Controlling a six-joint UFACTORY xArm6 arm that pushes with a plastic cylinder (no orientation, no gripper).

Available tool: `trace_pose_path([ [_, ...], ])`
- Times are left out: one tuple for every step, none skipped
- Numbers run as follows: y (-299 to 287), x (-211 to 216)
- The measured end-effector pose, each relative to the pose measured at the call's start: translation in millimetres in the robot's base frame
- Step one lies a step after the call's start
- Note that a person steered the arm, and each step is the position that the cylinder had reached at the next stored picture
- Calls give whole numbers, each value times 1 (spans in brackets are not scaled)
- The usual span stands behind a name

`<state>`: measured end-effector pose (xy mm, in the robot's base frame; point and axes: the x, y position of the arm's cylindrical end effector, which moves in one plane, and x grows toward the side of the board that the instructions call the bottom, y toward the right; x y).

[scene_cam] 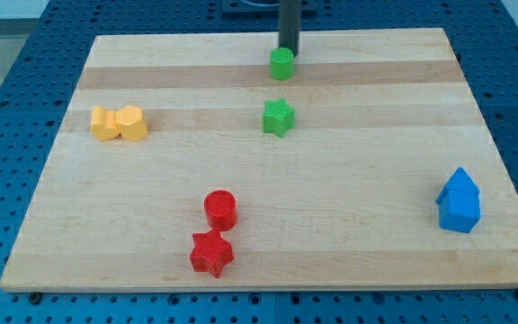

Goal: Push the red star a bit up

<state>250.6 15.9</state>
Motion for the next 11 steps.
trace_pose_path([
  [0, 52],
  [-9, 68],
  [-9, 68],
  [0, 74],
  [8, 78],
  [9, 78],
  [44, 66],
  [97, 47],
  [165, 64],
  [233, 121],
  [262, 182],
])
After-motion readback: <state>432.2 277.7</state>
